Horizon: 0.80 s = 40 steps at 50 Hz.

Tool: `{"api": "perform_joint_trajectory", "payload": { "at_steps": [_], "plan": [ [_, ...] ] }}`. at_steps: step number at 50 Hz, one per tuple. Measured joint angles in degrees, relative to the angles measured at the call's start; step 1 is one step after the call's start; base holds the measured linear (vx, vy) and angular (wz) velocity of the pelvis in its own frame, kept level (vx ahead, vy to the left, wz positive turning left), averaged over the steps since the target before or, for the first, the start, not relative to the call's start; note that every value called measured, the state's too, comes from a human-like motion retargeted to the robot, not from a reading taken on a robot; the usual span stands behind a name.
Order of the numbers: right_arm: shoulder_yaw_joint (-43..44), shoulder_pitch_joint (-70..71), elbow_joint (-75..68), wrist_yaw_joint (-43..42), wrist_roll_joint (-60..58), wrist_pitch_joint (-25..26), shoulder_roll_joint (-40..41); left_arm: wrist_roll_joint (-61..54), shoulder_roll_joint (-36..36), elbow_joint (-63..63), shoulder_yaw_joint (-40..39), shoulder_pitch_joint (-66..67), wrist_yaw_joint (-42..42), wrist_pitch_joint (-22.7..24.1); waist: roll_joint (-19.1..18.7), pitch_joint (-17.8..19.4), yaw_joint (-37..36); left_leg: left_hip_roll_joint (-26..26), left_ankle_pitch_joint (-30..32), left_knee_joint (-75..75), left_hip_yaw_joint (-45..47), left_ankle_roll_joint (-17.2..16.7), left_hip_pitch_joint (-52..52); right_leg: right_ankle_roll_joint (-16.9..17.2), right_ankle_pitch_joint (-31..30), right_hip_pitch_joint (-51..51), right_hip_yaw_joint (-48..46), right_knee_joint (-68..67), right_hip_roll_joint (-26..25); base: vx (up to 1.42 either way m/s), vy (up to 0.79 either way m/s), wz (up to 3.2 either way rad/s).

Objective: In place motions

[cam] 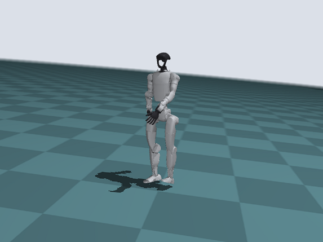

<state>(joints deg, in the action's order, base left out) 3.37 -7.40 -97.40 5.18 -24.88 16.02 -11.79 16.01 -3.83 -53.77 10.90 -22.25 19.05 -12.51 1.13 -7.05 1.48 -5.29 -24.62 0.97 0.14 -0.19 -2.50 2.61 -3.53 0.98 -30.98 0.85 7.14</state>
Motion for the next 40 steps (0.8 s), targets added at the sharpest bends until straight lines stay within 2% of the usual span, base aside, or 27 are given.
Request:
{"api": "perform_joint_trajectory", "payload": {
  "at_steps": [3, 6, 10, 12, 15, 18, 20, 22, 27, 32, 36, 40],
  "plan": [
    [2.47, -3.80, 0.00, -0.15, 0.12, -2.19, -1.21, -3.14, -0.53, 6.09, 0.36, 0.05, -3.03, 2.70, -0.14, 0.08, 0.49, -0.23, 0.02, -0.19, -0.35, 0.11, -0.25, 0.15, -0.01, 0.06, -0.05, 0.03, 0.26, 0.00, 0.00, 0.00],
    [2.25, -5.87, 0.00, -2.11, 0.70, -1.24, -2.12, -7.64, 0.70, 7.11, -0.13, 1.92, -2.92, 4.82, -0.31, 0.28, 0.27, -0.37, -0.10, -0.21, -0.04, 0.27, -0.08, 0.17, -0.13, 0.19, 0.20, 0.00, 0.41, 0.00, 0.01, -0.15],
    [-0.85, -5.51, 0.00, -4.46, 5.30, 4.57, -1.83, -10.42, 3.96, -0.67, -0.69, 6.28, -0.65, 5.37, -0.61, -0.05, -1.13, -0.44, -0.30, -0.20, 0.27, 0.49, 0.25, 0.11, -0.22, 0.44, 0.95, -0.16, 0.39, 0.05, 0.03, -0.17],
    [-2.19, -3.18, 0.00, -3.37, 6.84, 4.43, -0.73, -8.65, 5.18, -9.11, -1.69, 8.51, -0.18, 4.85, -0.69, -0.33, -1.80, -0.43, -0.32, -0.15, 0.25, 0.53, 0.36, 0.06, -0.24, 0.49, 1.05, -0.27, 0.38, 0.03, 0.01, -0.03],
    [-4.68, 3.17, 0.00, 0.92, 6.49, 1.04, 1.25, -4.44, 5.49, -25.91, -4.29, 10.94, -1.21, 2.72, -0.89, -0.56, -2.02, -0.37, -0.32, 0.05, 0.21, 0.55, 0.60, -0.11, -0.14, 0.59, 1.41, -0.49, 0.26, 0.00, 0.00, 0.00],
    [-7.93, 12.40, 0.00, 4.36, 1.90, -3.66, 3.81, -0.97, 3.59, -42.12, -8.53, 13.87, -3.12, -4.04, -1.15, -0.59, -1.98, -0.26, -0.50, 0.39, 0.82, 0.54, 1.21, -0.27, -0.15, 0.76, 2.16, -0.64, 0.04, 0.00, 0.00, 0.00],
    [-10.49, 17.09, 4.75, 7.30, -2.06, -6.47, 5.61, -1.97, 2.27, -43.63, -10.70, 19.97, -4.80, -11.78, -1.20, -0.19, -1.94, -0.16, -0.69, 0.51, 1.39, 0.49, 1.60, -0.45, -0.21, 1.00, 2.88, -0.77, -0.11, 0.01, -0.02, -0.26],
    [-13.24, 19.52, 13.37, 10.58, -5.12, -9.81, 7.04, -4.80, 1.29, -43.63, -13.71, 26.38, -5.74, -14.44, -1.18, 0.05, -1.96, -0.01, -0.90, 0.62, 2.06, 0.46, 1.88, -0.61, -0.25, 1.46, 3.87, -1.02, -0.28, 0.02, -0.01, -0.31],
    [-19.67, 23.31, 34.48, 15.53, -5.21, -19.25, 7.34, -5.60, -1.01, -43.63, -25.16, 38.67, -2.07, -9.13, -1.38, 0.23, -1.49, 0.27, -1.27, 0.85, 2.75, 0.40, 2.08, -0.71, -0.23, 2.29, 5.46, -1.36, -0.71, 0.01, 0.01, -0.10],
    [-21.36, 24.12, 45.11, 13.00, -2.77, -26.08, 6.91, -10.96, -2.33, -43.63, -29.61, 43.50, -5.48, -11.48, -0.96, 0.50, -1.06, 0.12, -1.10, 0.59, 1.69, 0.31, 1.87, -0.59, 0.17, 1.44, 4.33, -1.20, -0.61, -0.03, -0.01, 0.29],
    [-20.78, 21.67, 44.11, 12.49, -4.06, -27.52, 6.83, -14.36, -1.99, -43.63, -28.05, 40.68, -6.37, -11.23, -0.49, 0.50, -0.87, -0.18, -0.75, 0.36, 0.62, 0.27, 1.69, -0.45, 0.41, 0.34, 2.74, -0.89, -0.37, -0.01, -0.01, 0.33],
    [-18.72, 18.89, 32.95, 12.08, -8.74, -24.85, 6.56, -13.92, -0.56, -43.63, -23.80, 32.50, -4.81, -8.69, -0.21, 0.13, -1.34, -0.46, -0.42, 0.21, -0.24, 0.25, 1.31, -0.24, 0.52, -0.48, 1.14, -0.48, -0.16, -0.03, 0.00, 0.26]
  ]
}}
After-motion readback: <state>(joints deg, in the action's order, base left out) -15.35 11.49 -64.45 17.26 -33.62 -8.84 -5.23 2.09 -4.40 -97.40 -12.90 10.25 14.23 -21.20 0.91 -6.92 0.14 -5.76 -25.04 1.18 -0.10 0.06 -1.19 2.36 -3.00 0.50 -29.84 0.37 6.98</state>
